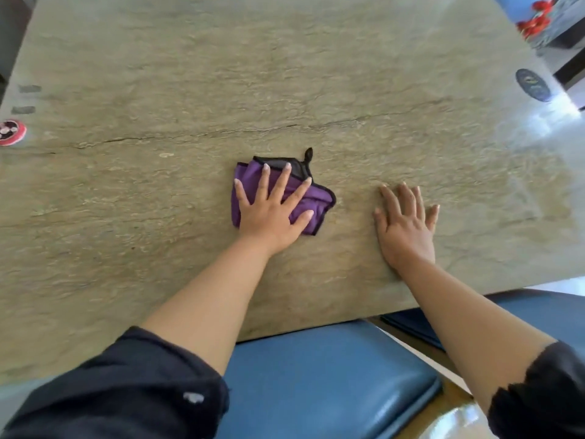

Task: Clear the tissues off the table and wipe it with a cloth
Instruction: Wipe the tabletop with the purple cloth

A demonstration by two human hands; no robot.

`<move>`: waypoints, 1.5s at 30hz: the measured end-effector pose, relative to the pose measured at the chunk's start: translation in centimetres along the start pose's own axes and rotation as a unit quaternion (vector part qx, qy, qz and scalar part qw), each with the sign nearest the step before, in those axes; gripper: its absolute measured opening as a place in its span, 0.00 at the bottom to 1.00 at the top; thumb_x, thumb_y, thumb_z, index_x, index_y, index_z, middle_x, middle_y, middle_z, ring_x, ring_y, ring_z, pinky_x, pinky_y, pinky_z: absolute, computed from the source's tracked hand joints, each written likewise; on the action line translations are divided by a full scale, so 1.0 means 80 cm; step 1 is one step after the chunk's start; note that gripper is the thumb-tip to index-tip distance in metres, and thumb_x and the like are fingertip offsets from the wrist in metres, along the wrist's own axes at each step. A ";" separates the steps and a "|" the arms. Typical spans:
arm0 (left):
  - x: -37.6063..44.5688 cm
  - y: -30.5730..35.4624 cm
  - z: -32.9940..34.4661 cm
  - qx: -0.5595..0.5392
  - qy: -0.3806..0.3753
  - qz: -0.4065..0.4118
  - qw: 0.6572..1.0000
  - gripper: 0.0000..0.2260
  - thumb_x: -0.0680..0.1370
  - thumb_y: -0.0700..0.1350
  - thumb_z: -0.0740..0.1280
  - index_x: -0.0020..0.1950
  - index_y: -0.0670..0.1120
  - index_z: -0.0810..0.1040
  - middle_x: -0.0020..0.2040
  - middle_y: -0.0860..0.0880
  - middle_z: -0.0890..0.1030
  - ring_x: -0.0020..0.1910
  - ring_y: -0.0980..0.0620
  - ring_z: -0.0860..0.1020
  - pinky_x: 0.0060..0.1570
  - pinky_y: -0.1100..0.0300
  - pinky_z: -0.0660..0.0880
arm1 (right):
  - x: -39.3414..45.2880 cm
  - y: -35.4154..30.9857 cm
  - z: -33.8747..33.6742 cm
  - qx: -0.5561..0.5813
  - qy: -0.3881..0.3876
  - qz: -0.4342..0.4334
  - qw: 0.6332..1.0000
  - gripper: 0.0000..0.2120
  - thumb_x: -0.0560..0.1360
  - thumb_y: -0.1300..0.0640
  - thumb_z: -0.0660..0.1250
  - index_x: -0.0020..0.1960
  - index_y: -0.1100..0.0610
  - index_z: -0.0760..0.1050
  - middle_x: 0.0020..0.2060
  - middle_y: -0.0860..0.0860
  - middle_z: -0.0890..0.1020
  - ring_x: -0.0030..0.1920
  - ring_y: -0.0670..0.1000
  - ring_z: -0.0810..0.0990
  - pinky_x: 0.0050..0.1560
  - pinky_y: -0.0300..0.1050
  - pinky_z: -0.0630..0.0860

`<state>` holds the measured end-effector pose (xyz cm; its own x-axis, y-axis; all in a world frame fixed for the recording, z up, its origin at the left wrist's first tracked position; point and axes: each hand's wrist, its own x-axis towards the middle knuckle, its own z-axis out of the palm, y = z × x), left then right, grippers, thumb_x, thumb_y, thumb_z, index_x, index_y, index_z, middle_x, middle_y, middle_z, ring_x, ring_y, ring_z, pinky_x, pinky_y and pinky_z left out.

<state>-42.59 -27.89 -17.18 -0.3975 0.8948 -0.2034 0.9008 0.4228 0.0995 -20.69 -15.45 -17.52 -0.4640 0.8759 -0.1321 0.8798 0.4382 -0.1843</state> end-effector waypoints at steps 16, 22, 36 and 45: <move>-0.056 -0.040 -0.001 0.034 -0.038 0.051 0.997 0.25 0.75 0.69 0.39 0.70 0.72 0.35 0.76 0.61 0.33 0.76 0.50 0.31 0.67 0.30 0.34 | 0.000 0.007 -0.003 0.034 -0.013 -0.012 0.999 0.24 0.80 0.39 0.43 0.76 0.39 0.50 0.78 0.48 0.51 0.78 0.51 0.40 0.74 0.61 0.35; -0.136 -0.092 0.003 0.103 -0.045 0.316 0.942 0.25 0.78 0.66 0.44 0.75 0.68 0.43 0.78 0.59 0.40 0.77 0.49 0.37 0.71 0.34 0.36 | -0.011 0.017 -0.024 0.058 -0.075 -0.029 0.995 0.25 0.82 0.46 0.52 0.78 0.44 0.52 0.78 0.49 0.51 0.78 0.52 0.43 0.76 0.58 0.40; -0.085 0.051 0.004 0.077 -0.066 0.352 0.931 0.25 0.77 0.69 0.43 0.72 0.71 0.37 0.76 0.61 0.33 0.75 0.49 0.30 0.67 0.32 0.32 | -0.007 0.054 -0.059 0.243 -0.040 0.052 0.968 0.18 0.79 0.65 0.55 0.63 0.55 0.77 0.69 0.52 0.69 0.68 0.53 0.68 0.66 0.43 0.66; -0.043 0.139 0.010 0.081 -0.057 0.409 0.907 0.26 0.78 0.68 0.44 0.74 0.69 0.39 0.77 0.61 0.36 0.76 0.50 0.32 0.67 0.31 0.32 | 0.039 0.175 -0.092 0.142 -0.065 0.129 0.979 0.22 0.80 0.58 0.55 0.73 0.49 0.65 0.78 0.52 0.54 0.77 0.55 0.50 0.75 0.53 0.55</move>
<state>-31.07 -26.34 -16.16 0.4279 0.8752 -0.2258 0.9038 -0.4109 0.1199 -9.05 -5.08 -13.32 -0.2557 0.9086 -0.3302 0.9141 0.1161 -0.3886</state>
